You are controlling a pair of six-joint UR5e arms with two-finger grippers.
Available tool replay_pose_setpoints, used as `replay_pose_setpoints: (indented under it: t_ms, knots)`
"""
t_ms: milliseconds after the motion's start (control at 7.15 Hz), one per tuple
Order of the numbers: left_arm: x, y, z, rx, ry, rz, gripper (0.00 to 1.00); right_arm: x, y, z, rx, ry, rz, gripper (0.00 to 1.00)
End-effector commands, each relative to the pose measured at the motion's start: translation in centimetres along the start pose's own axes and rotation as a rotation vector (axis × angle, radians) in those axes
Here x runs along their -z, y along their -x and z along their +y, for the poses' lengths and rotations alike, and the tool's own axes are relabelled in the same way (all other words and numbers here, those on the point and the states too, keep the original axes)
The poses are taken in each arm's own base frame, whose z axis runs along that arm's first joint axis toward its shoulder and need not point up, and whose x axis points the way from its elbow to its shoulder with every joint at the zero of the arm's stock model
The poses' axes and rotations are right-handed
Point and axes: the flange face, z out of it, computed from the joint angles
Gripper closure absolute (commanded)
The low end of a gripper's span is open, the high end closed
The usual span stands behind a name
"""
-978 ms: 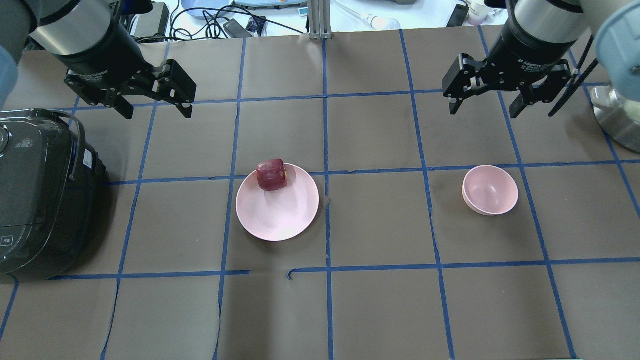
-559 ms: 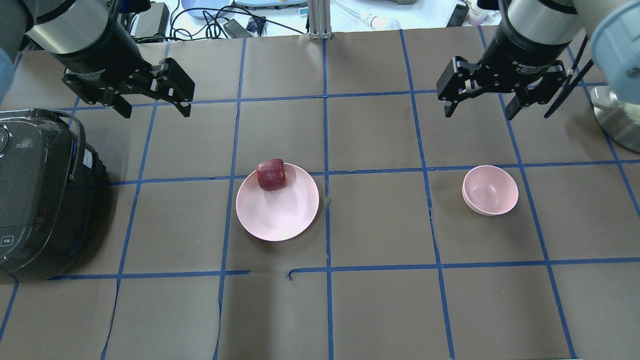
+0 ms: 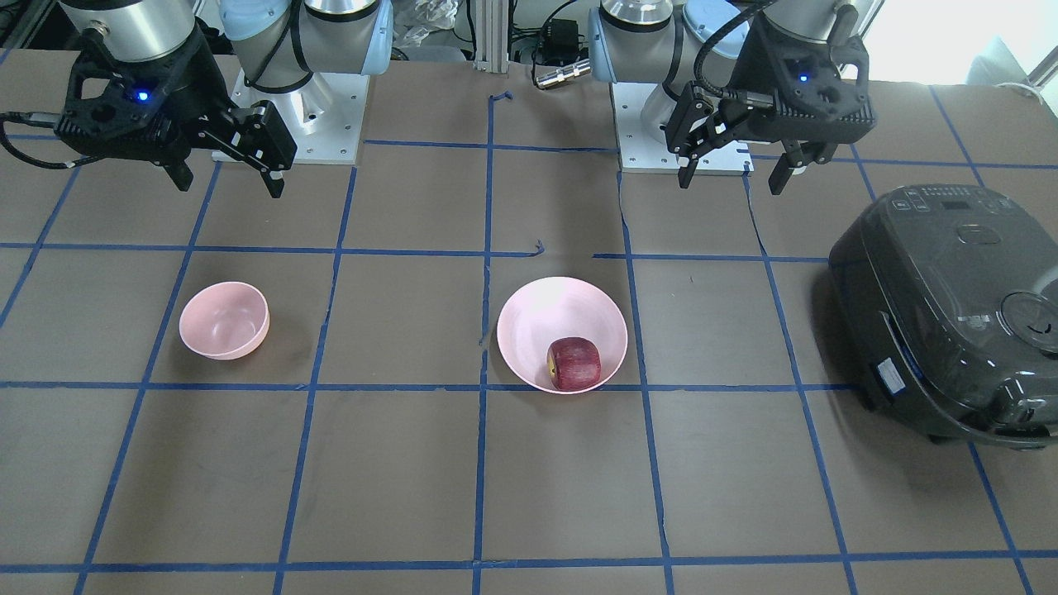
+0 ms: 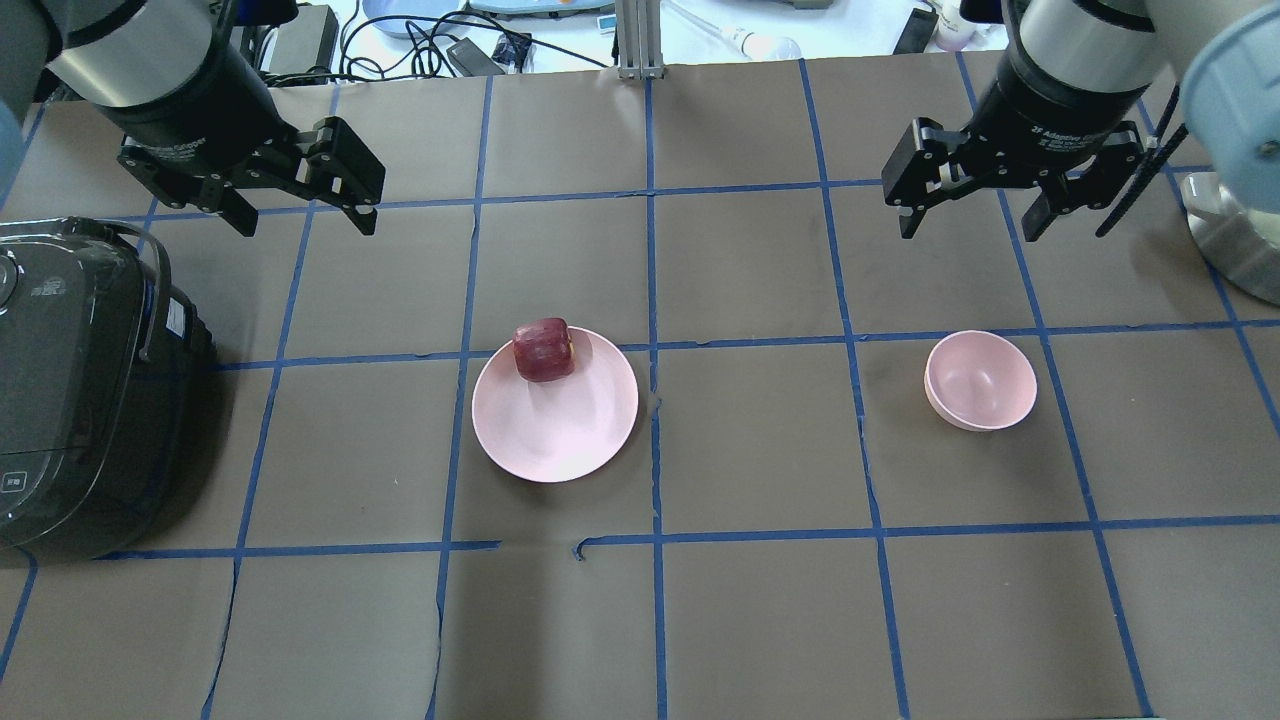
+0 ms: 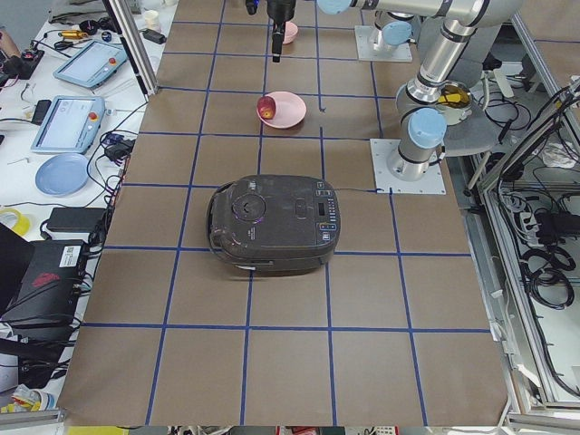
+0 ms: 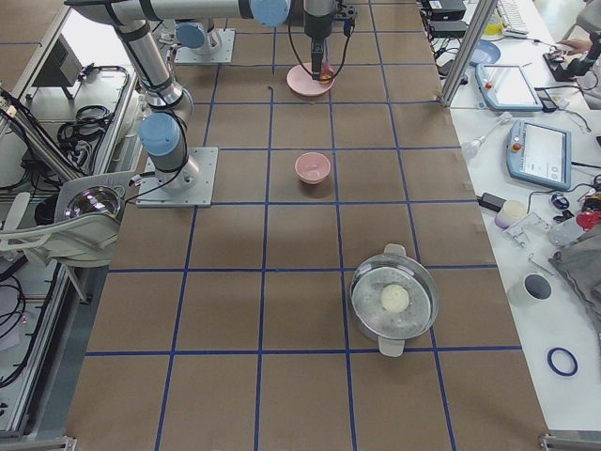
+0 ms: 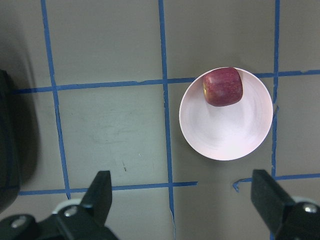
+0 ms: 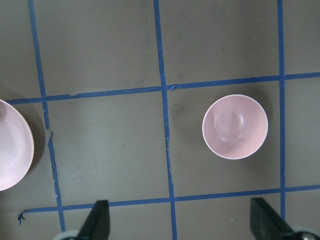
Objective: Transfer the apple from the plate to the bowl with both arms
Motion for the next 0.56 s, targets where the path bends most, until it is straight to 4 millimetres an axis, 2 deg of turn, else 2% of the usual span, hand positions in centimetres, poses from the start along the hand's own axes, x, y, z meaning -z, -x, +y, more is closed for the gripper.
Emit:
replay_pose_setpoints:
  t_ms: [0, 419]
  knots:
    - [0.26, -0.02, 0.1, -0.001, -0.005, 0.001, 0.0, -0.03, -0.15, 0.0, -0.001, 0.0, 0.015, 0.0]
    - [0.05, 0.14, -0.22, 0.002, -0.008, 0.001, 0.0, -0.19, 0.0, 0.01, 0.001, 0.005, 0.008, 0.0]
